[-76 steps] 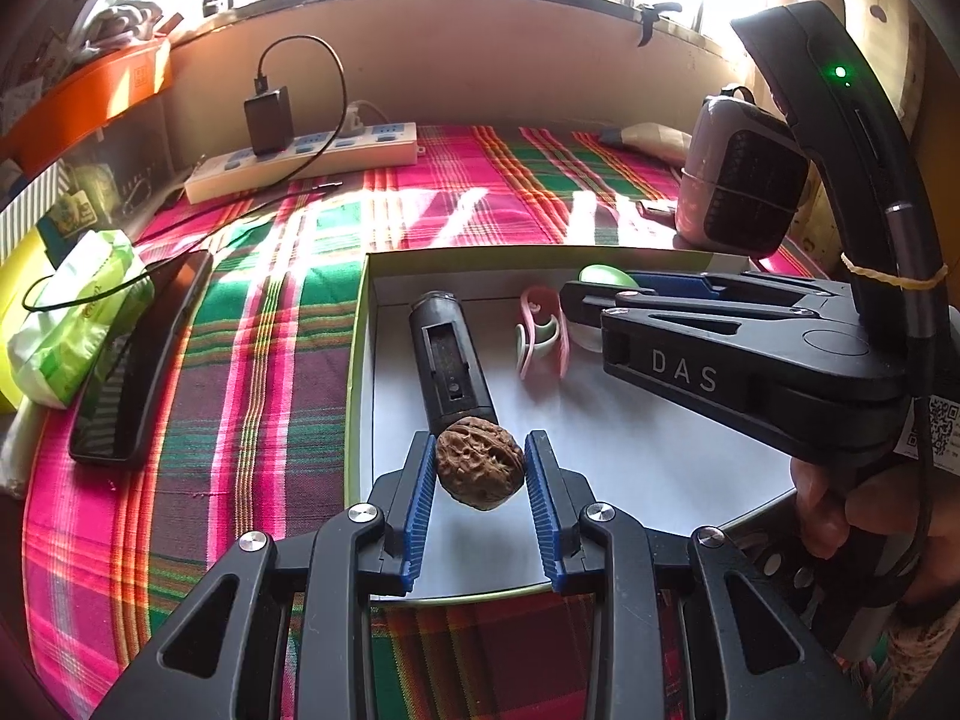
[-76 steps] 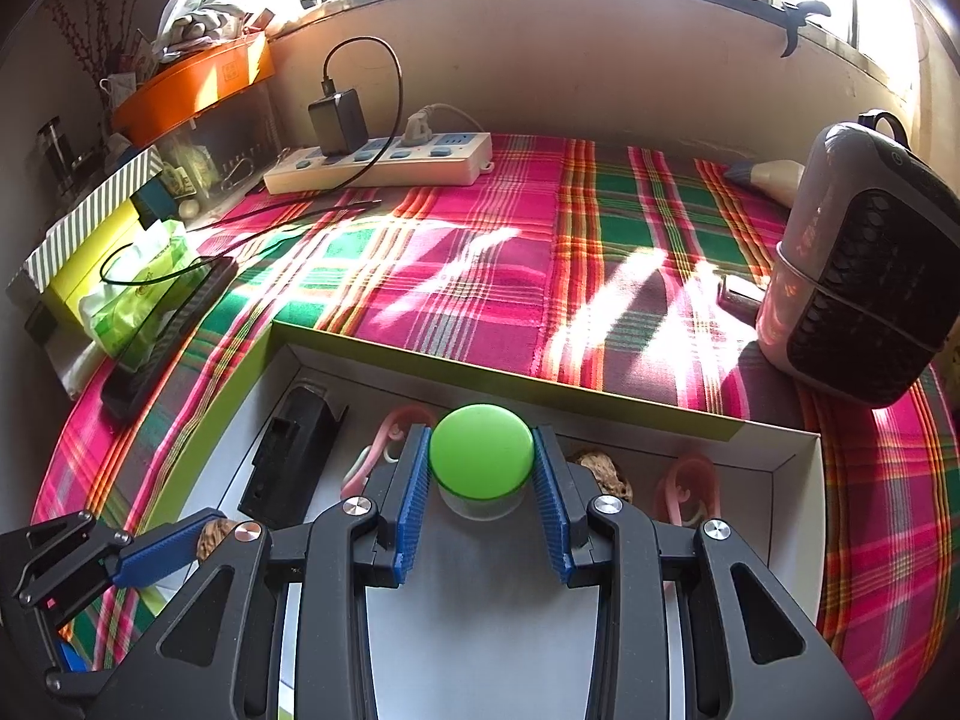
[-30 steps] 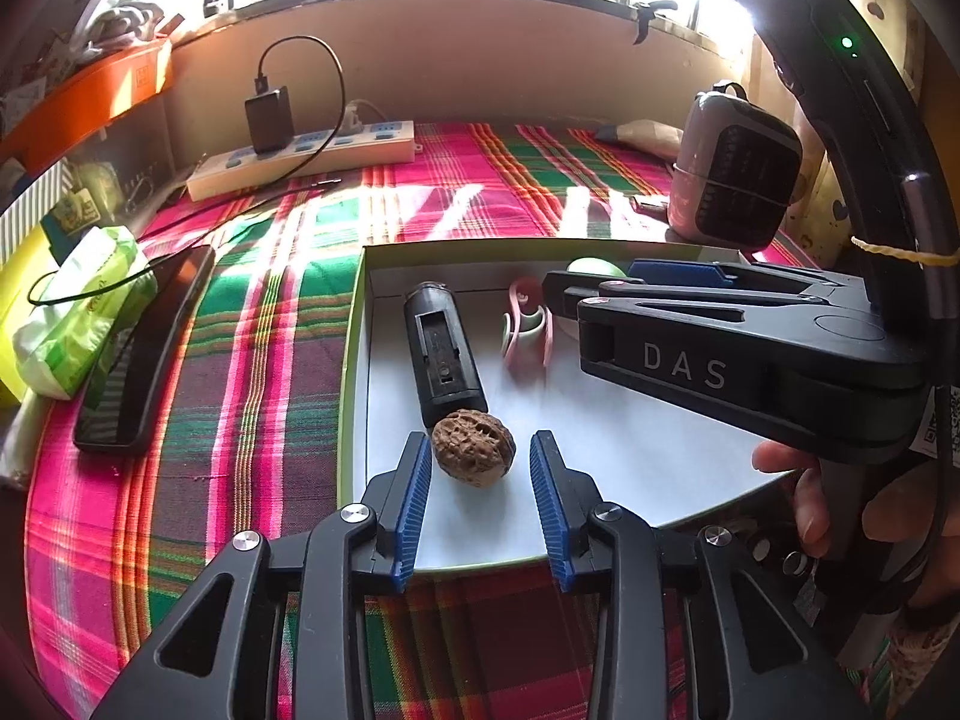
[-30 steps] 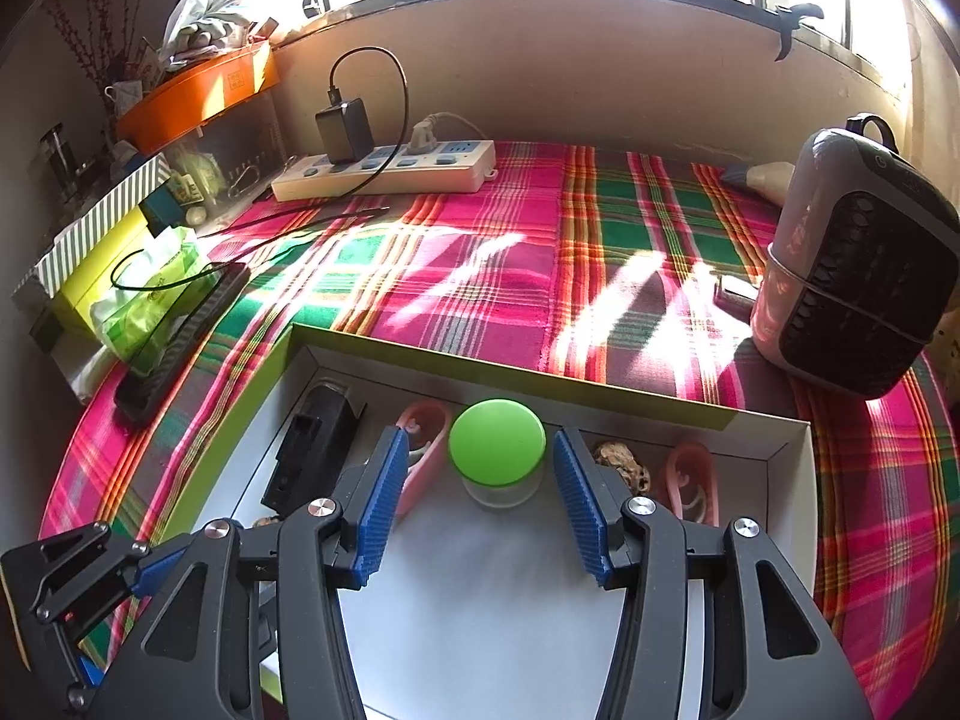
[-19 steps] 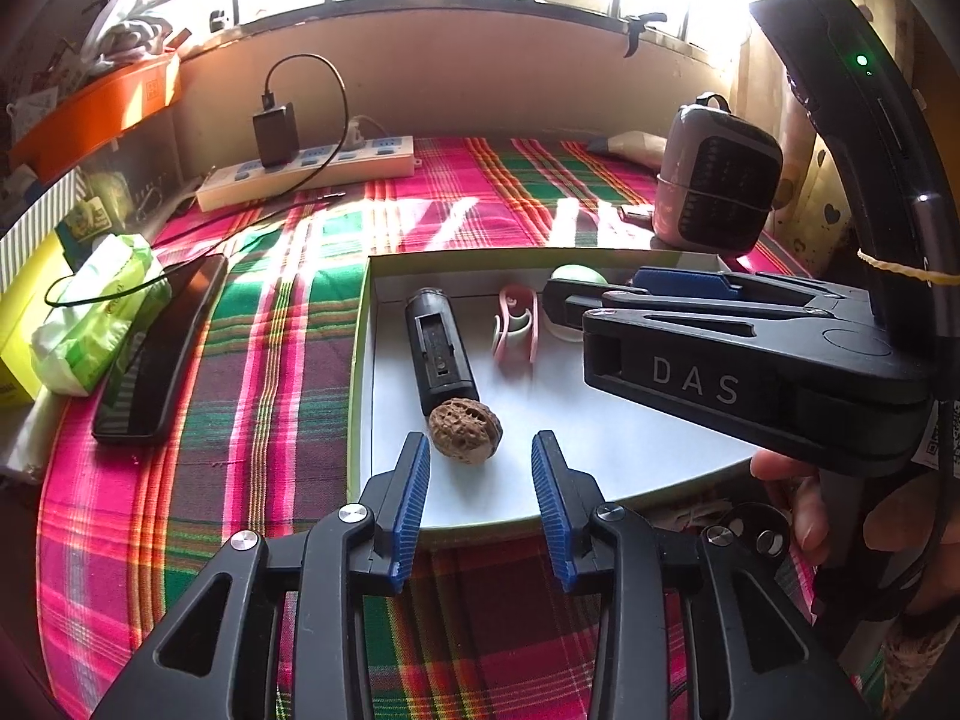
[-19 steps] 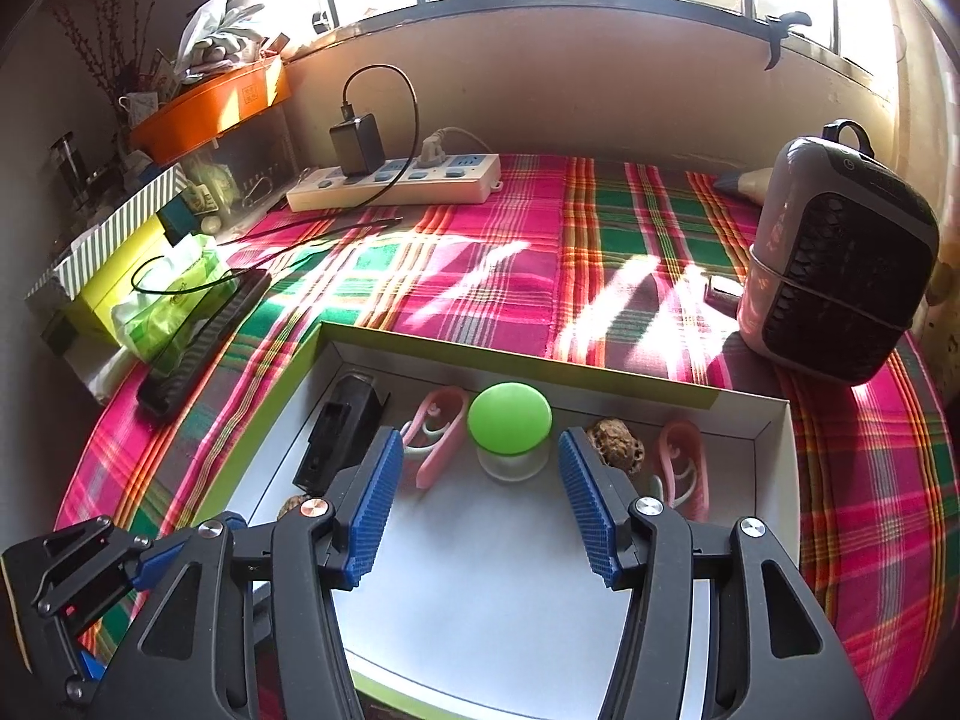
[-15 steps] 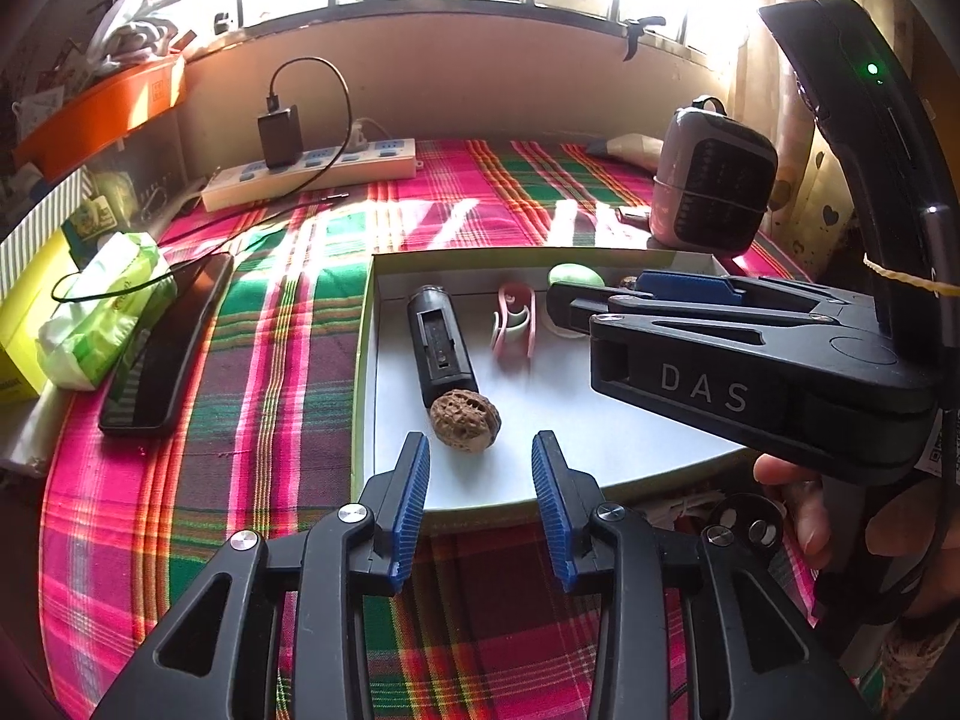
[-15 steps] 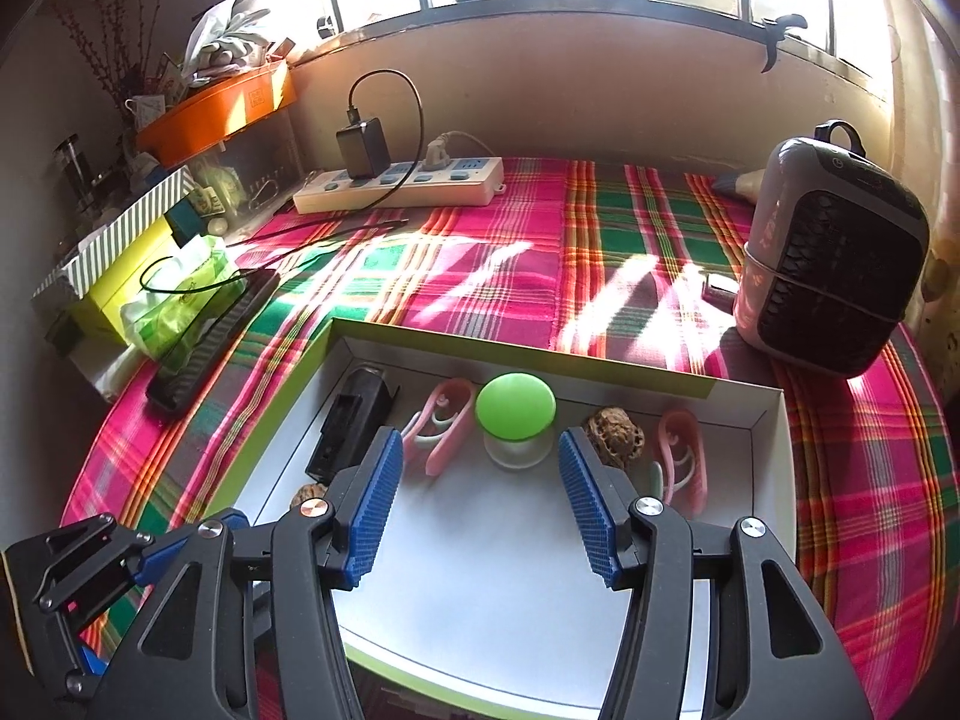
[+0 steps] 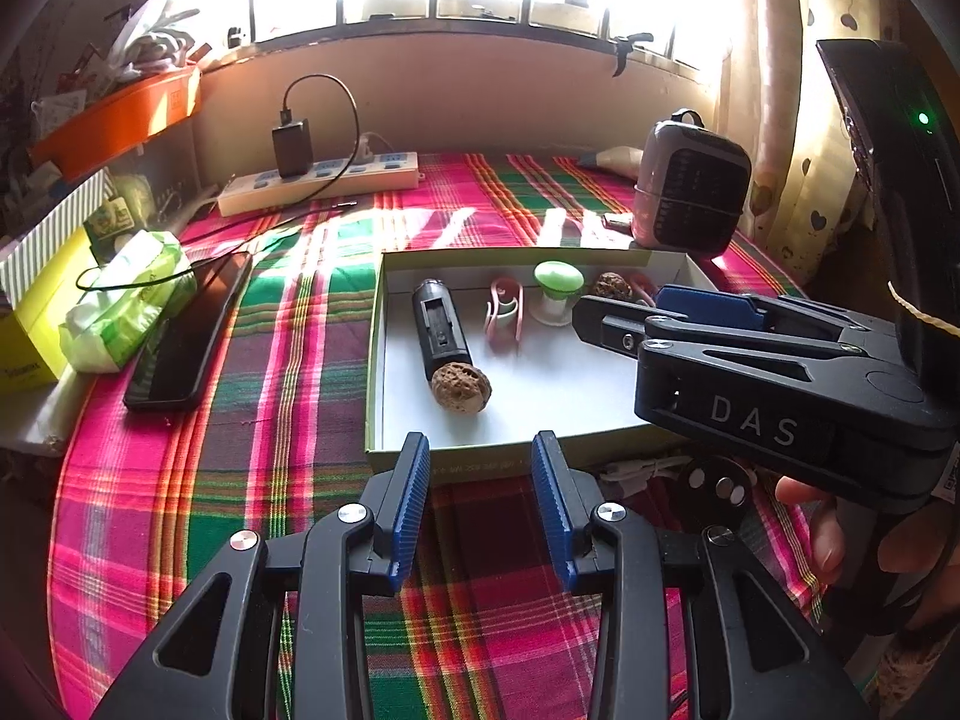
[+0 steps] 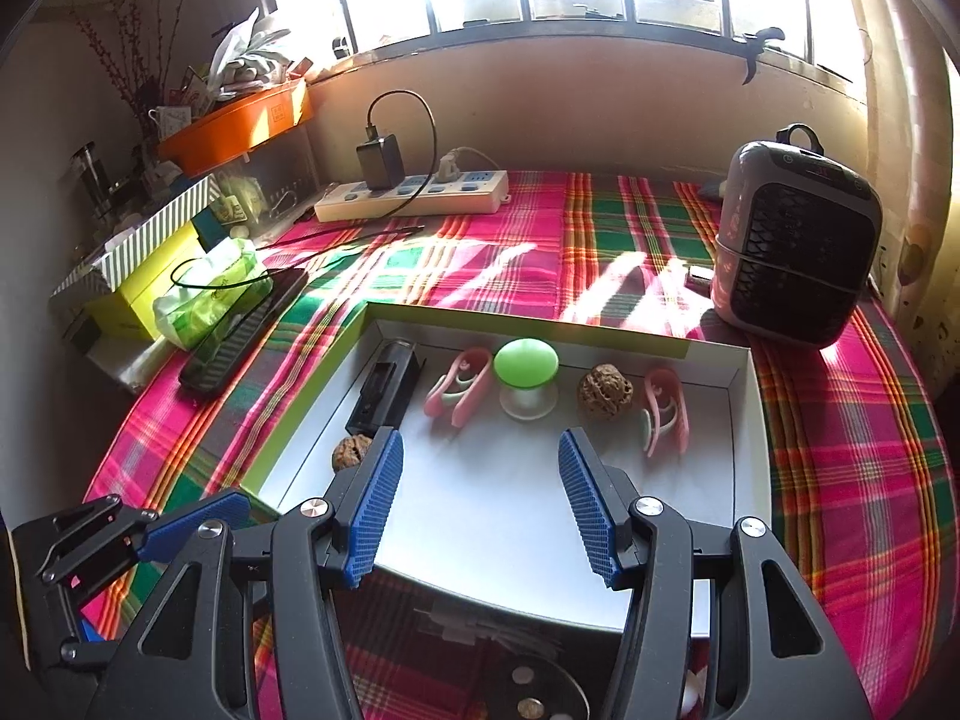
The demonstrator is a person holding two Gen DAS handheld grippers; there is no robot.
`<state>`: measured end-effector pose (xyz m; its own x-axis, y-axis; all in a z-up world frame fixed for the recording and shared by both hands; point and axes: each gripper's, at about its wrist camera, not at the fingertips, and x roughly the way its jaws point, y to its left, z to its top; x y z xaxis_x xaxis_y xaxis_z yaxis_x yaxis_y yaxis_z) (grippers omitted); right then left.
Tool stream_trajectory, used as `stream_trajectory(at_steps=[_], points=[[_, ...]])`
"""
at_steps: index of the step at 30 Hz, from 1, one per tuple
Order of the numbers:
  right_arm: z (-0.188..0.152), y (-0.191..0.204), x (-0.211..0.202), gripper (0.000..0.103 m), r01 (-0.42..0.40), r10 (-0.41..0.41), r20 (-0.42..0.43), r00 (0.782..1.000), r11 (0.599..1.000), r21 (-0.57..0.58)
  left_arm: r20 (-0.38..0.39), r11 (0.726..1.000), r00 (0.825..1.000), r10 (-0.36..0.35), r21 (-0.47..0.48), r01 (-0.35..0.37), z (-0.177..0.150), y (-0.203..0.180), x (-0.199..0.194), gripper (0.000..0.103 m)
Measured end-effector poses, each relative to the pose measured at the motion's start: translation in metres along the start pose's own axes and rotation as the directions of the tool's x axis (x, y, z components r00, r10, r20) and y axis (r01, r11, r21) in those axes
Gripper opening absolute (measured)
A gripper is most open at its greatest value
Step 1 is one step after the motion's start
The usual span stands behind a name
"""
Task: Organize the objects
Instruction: 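Withdraw both open tools from the tray toward the black round disc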
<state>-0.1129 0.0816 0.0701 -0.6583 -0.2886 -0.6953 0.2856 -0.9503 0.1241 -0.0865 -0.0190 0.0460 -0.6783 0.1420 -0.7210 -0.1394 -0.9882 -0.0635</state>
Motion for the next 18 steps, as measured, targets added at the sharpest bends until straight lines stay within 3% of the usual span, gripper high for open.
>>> stream_trajectory(at_steps=[18], points=[[-0.058, -0.01, -0.059, 0.055, 0.077, -0.078, 0.086, 0.993, 0.997, 0.016, 0.002, 0.996, 0.996, -0.086, -0.01, 0.086, -0.028, -0.01, -0.015, 0.034]])
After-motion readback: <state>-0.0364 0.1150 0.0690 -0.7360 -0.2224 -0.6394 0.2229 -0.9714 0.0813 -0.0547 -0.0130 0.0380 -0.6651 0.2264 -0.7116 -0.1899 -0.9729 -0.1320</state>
